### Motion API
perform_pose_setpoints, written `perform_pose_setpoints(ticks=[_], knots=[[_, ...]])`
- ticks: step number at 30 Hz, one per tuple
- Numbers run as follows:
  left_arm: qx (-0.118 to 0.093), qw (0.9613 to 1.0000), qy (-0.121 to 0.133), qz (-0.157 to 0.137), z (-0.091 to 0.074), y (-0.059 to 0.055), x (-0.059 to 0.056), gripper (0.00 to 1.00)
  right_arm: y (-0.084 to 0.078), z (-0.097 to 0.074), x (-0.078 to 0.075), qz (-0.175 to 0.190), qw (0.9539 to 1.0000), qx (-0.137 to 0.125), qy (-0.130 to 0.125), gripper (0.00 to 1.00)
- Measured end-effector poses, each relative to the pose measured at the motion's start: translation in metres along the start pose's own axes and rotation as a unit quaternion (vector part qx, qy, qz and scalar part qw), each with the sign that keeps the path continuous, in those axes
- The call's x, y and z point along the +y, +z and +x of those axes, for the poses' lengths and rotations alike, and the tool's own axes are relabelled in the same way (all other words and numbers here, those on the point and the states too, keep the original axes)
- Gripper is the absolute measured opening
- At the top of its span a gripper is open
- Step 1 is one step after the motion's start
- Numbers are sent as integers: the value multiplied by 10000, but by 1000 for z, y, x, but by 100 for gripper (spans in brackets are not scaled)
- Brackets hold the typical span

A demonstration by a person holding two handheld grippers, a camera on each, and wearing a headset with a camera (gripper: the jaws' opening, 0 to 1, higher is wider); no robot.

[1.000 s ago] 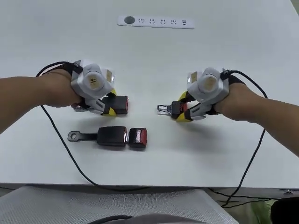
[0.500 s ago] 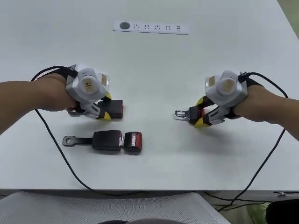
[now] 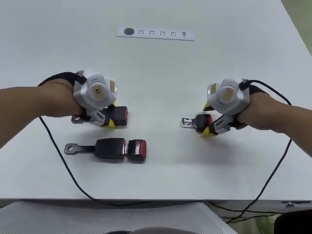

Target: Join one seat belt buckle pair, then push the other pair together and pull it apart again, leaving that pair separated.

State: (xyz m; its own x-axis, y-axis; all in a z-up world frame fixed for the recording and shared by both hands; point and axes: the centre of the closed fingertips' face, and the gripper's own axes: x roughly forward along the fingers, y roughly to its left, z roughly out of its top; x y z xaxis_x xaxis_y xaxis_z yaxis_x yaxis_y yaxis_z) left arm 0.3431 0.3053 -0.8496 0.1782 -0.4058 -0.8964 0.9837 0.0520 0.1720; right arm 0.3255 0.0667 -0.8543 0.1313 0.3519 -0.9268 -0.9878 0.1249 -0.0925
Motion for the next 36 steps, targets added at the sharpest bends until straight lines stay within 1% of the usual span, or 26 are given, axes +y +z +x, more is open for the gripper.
perform_pose_setpoints(ticks=[1,2,3,6,9,11,13,14,15,16,18,19,21,23,24,25,26,27,28,29,31,32,33,34,35,36], knots=[[-117,9999,64,13,-3,4,-1,35,1,1,-5,73,9999,-60,-40,58],[-183,9998,79,-36,-6,6,-2,35,2,-2,-6,128,9997,-114,-155,60],[-255,9992,158,-250,-12,8,-1,37,4,-5,-7,128,9995,-155,-244,62],[-427,9975,408,-385,-28,11,3,45,10,-16,-6,259,9978,-330,-504,67],[-684,9938,511,-711,-45,13,-4,49,19,-26,0,510,9949,-571,-656,69],[-822,9914,604,-822,-56,12,-12,53,27,-34,9,613,9928,-759,-693,70],[-857,9903,658,-877,-65,6,-22,56,32,-39,20,654,9914,-868,-733,71],[-892,9884,751,-976,-69,3,-24,56,34,-41,25,678,9906,-923,-743,72],[-820,9873,829,-1080,-74,-4,-28,56,33,-38,26,795,9886,-1034,-757,73],[-835,9861,881,-1132,-77,-7,-30,57,34,-40,30,843,9875,-1088,-766,75],[-951,9817,935,-1358,-86,-12,-39,58,35,-43,40,938,9853,-1200,-775,77],[-987,9773,996,-1586,-92,-17,-45,59,38,-48,48,985,9841,-1239,-804,78],[-1029,9741,1051,-1720,-98,-23,-53,66,37,-49,52,1114,9809,-1353,-842,80],[-1129,9661,1122,-2034,-107,-31,-65,72,35,-55,59,1304,9769,-1446,-882,83],[-1164,9632,1131,-2142,-109,-33,-70,75,33,-57,60,1369,9750,-1482,-933,84],[-1187,9615,1152,-2195,-111,-35,-74,76,32,-59,61,1414,9735,-1515,-971,85],[-1178,9588,1236,-2272,-115,-40,-79,78,29,-62,63,1514,9713,-1537,-999,85],[-1181,9549,1309,-2389,-118,-43,-81,79,27,-64,63,1585,9696,-1549,-1034,86],[-1222,9471,1415,-2608,-122,-48,-85,80,25,-68,63,1658,9667,-1599,-1112,87],[-1275,9425,1468,-2718,-125,-50,-87,80,23,-70,62,1723,9648,-1622,-1147,89],[-1347,9359,1538,-2869,-130,-55,-91,85,20,-74,63,1813,9620,-1651,-1199,91],[-1377,9319,1521,-2990,-133,-59,-96,87,18,-76,63,1846,9609,-1662,-1223,93],[-1384,9301,1503,-3053,-134,-62,-99,91,17,-77,64,1871,9599,-1679,-1239,95],[-1454,9291,1431,-3085,-137,-64,-105,94,18,-79,66,1873,9594,-1700,-1245,98],[-1532,9262,1412,-3142,-138,-65,-106,98,19,-80,67,1870,9591,-1717,-1250,100],[-1612,9191,1395,-3315,-140,-66,-108,99,19,-81,67,1856,9587,-1732,-1285,100]])
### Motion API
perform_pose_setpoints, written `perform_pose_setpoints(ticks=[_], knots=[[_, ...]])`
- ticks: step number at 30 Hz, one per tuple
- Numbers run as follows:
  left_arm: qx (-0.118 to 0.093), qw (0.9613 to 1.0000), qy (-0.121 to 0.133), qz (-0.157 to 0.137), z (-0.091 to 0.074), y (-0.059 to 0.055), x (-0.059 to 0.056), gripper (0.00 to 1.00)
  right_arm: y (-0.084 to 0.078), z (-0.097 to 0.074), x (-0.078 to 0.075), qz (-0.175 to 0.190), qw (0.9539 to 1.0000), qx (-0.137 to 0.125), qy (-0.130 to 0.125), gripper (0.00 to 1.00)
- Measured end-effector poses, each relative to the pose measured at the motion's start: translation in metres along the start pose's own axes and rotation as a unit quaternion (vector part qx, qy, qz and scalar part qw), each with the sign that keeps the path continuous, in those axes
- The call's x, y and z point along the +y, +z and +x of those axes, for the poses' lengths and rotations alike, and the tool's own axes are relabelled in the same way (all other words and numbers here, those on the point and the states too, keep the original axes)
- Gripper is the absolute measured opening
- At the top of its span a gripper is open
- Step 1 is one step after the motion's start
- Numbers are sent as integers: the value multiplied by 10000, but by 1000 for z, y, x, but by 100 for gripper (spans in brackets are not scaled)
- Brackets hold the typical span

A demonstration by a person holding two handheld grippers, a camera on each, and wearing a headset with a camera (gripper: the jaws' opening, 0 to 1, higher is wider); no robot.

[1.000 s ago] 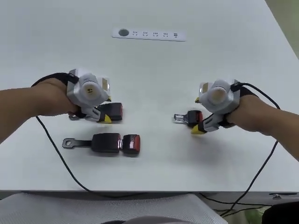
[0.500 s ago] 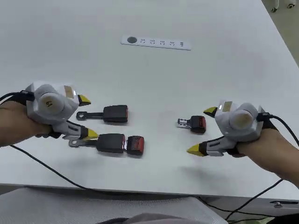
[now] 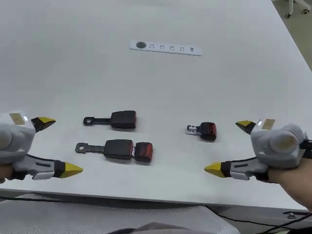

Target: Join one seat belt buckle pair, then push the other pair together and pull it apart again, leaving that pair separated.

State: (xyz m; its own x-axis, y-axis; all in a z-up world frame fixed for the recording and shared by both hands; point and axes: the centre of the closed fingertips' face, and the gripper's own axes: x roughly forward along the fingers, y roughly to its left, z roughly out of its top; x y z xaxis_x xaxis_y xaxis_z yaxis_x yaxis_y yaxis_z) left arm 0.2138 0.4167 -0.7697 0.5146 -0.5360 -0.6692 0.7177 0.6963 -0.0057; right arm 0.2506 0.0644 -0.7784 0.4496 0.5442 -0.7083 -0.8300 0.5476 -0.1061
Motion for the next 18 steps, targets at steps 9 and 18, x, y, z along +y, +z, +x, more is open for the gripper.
perform_pose_setpoints(ticks=[9,18], knots=[[-221,9995,207,-66,-6,5,9,100,-1,-1,3,170,9998,-18,-116,100],[-217,9994,257,26,-7,8,9,100,-5,-4,3,387,9990,-59,-220,100]])
